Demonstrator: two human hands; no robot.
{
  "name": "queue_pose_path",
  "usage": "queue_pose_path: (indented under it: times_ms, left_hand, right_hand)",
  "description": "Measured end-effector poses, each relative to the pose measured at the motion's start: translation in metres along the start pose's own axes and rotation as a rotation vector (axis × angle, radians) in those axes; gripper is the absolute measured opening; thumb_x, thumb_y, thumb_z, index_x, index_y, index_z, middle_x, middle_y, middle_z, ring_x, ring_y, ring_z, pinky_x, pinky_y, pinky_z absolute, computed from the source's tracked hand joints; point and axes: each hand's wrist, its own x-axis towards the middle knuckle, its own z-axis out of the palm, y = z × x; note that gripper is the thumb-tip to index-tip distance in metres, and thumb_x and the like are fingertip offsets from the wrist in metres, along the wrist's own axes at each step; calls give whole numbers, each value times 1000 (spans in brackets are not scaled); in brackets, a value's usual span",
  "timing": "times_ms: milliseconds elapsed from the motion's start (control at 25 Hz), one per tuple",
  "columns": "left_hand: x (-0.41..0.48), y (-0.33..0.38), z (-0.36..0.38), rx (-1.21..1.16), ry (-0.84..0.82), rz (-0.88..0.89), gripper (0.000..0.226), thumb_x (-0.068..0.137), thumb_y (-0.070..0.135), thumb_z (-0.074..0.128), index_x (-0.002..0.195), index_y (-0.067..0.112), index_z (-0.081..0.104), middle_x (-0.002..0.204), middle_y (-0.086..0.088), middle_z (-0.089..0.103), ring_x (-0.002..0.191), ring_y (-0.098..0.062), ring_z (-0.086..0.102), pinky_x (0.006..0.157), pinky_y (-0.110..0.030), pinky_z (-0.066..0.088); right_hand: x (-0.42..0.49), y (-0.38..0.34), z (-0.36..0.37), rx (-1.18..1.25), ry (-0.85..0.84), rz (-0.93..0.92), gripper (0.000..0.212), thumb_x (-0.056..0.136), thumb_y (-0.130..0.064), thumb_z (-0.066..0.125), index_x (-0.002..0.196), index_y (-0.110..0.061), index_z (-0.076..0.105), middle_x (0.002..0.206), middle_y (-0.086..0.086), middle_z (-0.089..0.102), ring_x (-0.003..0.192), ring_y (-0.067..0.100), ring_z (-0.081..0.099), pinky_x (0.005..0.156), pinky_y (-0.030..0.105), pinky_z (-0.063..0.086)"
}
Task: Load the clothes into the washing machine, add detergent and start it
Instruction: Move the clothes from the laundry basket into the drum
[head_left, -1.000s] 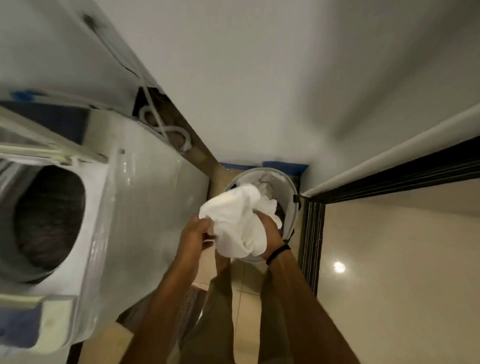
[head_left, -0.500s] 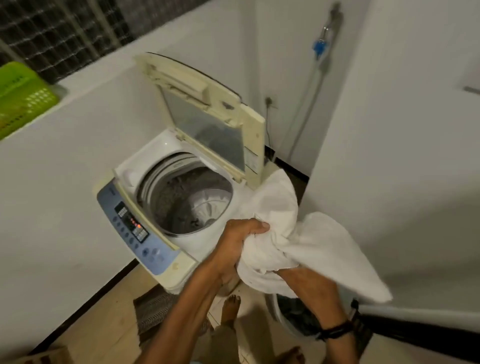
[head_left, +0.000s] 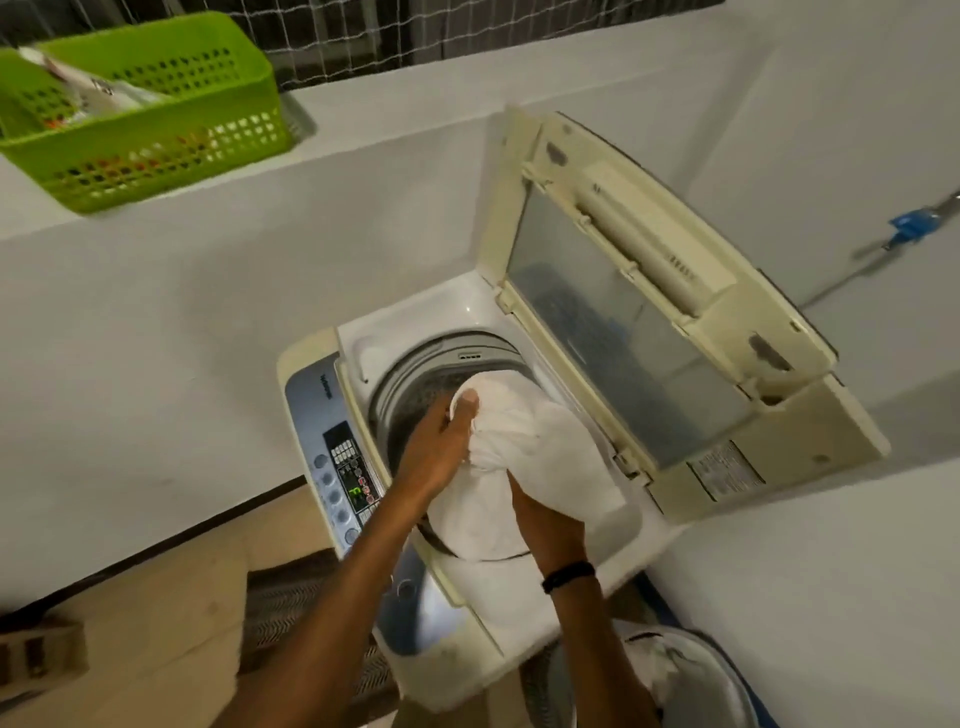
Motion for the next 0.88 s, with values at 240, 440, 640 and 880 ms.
queue_pose_path:
  times_ms: [240,440,640,880]
  left_hand:
    - [35,-57,11,319,92,-215,61,93,53,49,139,14,45,137,-21,53,128,-38,48,107,-44,38]
    - [-35,-53,65,222,52,-5,18,97,34,55,94,20,67,85,4,66,84,-20,63,72,-25,42]
    - [-116,-80,189,389,-404,106,26,96,48,50,86,28,64,81,9,66,79,-8,63,76,-29,52]
    - [-147,-237,369,786,-791,-71,28,97,40,52,98,17,67,100,-4,71,89,-16,62,68,-24,41]
  right_hand:
    - [-1,0,3,549,-339,352,33,95,-27,58,126,-15,60,126,3,63,117,17,57,98,25,47]
    - [-79,47,-36,981,-163,741,16,97,-27,56,93,-17,68,74,6,71,55,16,63,48,27,52]
    - [-181,160,-8,921,-51,1054,26,98,-23,53,83,-7,65,66,7,64,53,18,58,44,18,46]
    - [-311,338,164,937,-330,1408,22,94,-18,51,75,-13,62,79,16,68,71,30,67,63,37,59]
